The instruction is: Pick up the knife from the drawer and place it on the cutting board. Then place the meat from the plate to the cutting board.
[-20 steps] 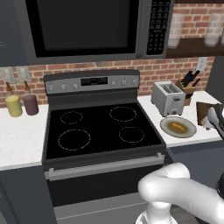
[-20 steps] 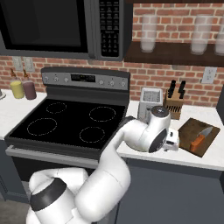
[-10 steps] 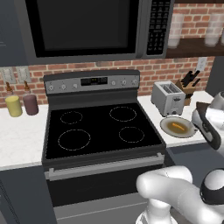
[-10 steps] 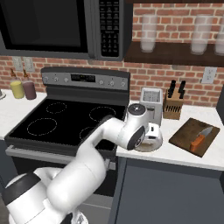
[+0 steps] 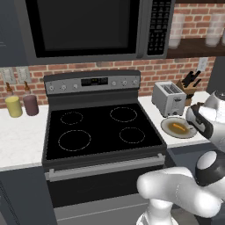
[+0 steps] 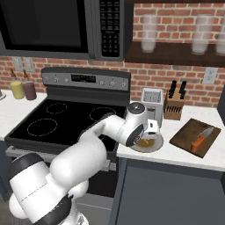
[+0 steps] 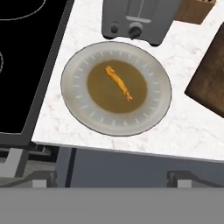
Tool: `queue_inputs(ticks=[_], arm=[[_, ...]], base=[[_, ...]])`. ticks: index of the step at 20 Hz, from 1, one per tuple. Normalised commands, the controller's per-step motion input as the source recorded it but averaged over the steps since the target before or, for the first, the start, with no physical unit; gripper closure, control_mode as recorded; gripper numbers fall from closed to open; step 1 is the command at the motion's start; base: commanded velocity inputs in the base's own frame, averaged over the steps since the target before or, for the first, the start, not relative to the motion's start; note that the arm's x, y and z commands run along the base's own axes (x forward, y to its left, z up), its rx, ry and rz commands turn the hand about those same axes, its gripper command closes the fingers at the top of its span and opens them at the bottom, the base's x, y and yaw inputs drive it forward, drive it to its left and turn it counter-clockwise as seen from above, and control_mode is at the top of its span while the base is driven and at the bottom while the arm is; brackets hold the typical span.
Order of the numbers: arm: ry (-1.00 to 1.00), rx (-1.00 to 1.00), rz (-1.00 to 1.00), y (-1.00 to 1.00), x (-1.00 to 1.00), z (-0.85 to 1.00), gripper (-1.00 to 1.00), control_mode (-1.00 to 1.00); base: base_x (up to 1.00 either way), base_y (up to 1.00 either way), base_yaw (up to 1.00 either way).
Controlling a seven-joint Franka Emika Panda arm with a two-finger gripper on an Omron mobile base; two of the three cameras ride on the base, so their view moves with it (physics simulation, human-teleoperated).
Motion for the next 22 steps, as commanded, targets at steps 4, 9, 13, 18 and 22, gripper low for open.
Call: queue_inputs(ticks=[4, 9, 13, 18, 22], arm=[[0.0, 0.0, 0.03, 0.0, 0.17, -0.02, -1.0, -1.0], [0.0, 0.0, 0.01, 0.0, 0.13, -0.17, -1.0, -1.0], [0.0, 0.0, 0.0, 0.0, 0.17, -0.31, -1.0, -1.0], [0.0, 0.0, 0.0, 0.0, 0.09, -0.34, -1.0, -1.0], [-0.03, 0.0, 0.0, 0.0, 0.0, -0.18, -1.0, -1.0]], base=[[0.0, 0.0, 0.0], [0.0, 0.0, 0.0], [0.0, 0.0, 0.0], [0.0, 0.0, 0.0], [0.0, 0.0, 0.0]])
